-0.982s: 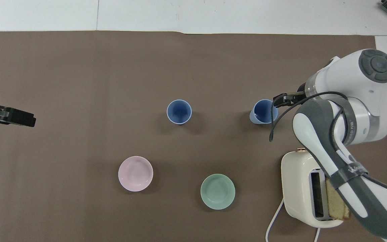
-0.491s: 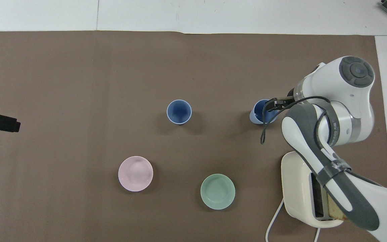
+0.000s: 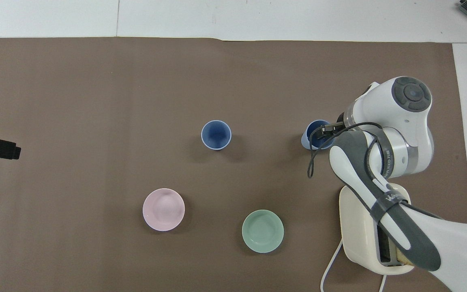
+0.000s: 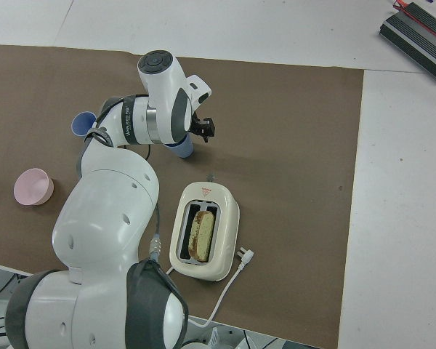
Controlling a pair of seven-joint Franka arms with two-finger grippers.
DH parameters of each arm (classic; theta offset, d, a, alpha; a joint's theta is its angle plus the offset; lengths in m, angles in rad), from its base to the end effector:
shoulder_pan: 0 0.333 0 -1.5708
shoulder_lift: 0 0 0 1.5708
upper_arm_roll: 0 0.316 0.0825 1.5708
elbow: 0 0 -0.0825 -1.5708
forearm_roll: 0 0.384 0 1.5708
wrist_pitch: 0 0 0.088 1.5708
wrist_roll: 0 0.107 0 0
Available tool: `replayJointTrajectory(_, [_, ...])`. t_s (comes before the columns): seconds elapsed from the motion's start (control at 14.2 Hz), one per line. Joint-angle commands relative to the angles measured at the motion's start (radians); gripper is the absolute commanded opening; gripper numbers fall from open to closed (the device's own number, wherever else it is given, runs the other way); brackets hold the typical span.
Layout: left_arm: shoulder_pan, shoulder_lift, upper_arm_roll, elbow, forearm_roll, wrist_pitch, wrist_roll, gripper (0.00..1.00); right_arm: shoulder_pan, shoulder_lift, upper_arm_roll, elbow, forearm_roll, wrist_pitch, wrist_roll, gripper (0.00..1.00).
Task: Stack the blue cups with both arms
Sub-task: 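Grasp the second blue cup with the right gripper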
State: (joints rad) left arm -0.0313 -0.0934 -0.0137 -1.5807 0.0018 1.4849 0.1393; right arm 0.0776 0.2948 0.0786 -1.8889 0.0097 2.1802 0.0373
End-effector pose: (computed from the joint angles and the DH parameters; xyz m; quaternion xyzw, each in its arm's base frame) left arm 0.5157 -0.0234 0.6623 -0.9958 0.0919 0.0013 0.0015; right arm 0.6127 0.0943 0.3512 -0.9984 -0.0550 0.0028 0.0152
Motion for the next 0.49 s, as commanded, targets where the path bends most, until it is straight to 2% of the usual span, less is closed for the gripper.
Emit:
replayJointTrajectory(0.0, [0.028,-0.009,-0.011,-0.01,-0.025,0.02,-0.012,1.0,0.007,0.001,0.01,0.004,0.024,0.013,-0.025,0.0])
replayJointTrajectory(0.42, [0.022,-0.012,-0.012,-0.042,-0.052,0.04,-0.044,1.0,0.01,0.003,0.012,0.04,0.027,-0.014,-0.027,0.0])
